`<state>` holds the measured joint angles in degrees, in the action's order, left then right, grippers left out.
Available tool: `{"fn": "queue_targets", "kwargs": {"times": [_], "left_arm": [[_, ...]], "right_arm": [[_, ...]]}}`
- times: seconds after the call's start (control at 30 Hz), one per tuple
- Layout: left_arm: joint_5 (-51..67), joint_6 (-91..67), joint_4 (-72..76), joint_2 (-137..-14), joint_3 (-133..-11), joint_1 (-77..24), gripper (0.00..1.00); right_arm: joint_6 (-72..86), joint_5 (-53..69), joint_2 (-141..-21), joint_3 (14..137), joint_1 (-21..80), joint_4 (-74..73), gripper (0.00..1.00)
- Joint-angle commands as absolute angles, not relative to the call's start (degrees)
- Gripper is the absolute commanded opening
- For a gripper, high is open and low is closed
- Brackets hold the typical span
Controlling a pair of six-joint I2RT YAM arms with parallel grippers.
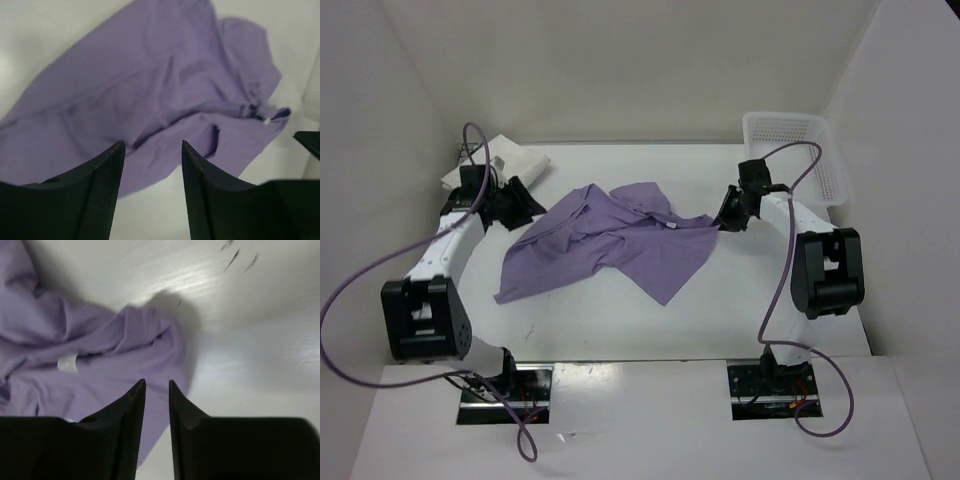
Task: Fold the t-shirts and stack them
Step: Flatten out the tshirt
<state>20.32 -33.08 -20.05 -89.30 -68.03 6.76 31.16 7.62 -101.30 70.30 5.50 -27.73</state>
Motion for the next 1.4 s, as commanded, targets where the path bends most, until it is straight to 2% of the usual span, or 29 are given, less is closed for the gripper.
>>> {"fn": "queue_targets", "kwargs": {"times": [0.0, 0.03, 0.1, 0.13, 0.2, 0.27, 0.5, 0.63, 0.87, 1.0, 1.1, 1.2, 1.23, 1.37], "left_arm": [[13.63, -35.31, -21.09, -79.65, -57.35, 7.46, 0.55], [11.8, -36.9, -21.96, -75.54, -55.22, 7.47, 0.52], [9.41, -40.59, -24.07, -71.39, -51.96, 9.66, 0.44], [9.4, -44.17, -24.08, -67.54, -48.64, 10.8, 0.37], [8.01, -49.1, -25.83, -63.74, -45.89, 13.78, 0.31], [5.28, -53.93, -28.37, -62.23, -42.81, 15.89, 0.33], [3.08, -64.05, -30.85, -63.63, -38.76, 22.67, 0.32], [-2.63, -67.66, -33.83, -63.63, -39.81, 23.2, 0.34], [-1.32, -77.34, -32.61, -61.52, -36.39, 23.2, 0.53], [-2.64, -77.87, -35.14, -66.0, -36.39, 23.73, 0.66], [-4.21, -78.4, -38.13, -65.23, -38.05, 23.73, 0.72], [-6.15, -77.7, -40.42, -64.17, -40.07, 24.95, 0.72], [-6.15, -77.0, -41.3, -64.77, -40.08, 25.74, 0.62], [-5.45, -77.6, -39.22, -66.45, -37.98, 25.75, 0.48]], "right_arm": [[29.97, 12.11, -93.18, 66.81, 8.52, -29.44, 0.29], [30.58, 13.17, -92.21, 64.1, 10.0, -29.44, 0.17], [31.81, 15.63, -89.58, 61.54, 11.86, -27.52, 0.08], [33.03, 17.04, -89.56, 59.44, 13.0, -26.99, 0.05], [33.66, 17.75, -88.68, 58.19, 16.77, -26.37, 0.04], [34.28, 18.54, -87.9, 56.0, 19.77, -26.37, 0.04], [36.47, 20.39, -80.7, 46.42, 23.29, -23.48, 0.2], [37.88, 21.88, -78.76, 44.12, 24.69, -21.54, 0.24], [37.35, 21.88, -74.62, 44.12, 24.7, -21.53, 0.26], [37.35, 21.88, -74.09, 44.12, 25.22, -21.53, 0.28], [37.35, 21.88, -73.04, 44.12, 25.22, -21.53, 0.28], [37.35, 21.18, -72.51, 44.12, 25.22, -21.53, 0.29], [37.35, 21.18, -72.51, 44.12, 25.22, -21.53, 0.29], [37.35, 21.18, -71.98, 43.59, 25.22, -21.01, 0.3]]}}
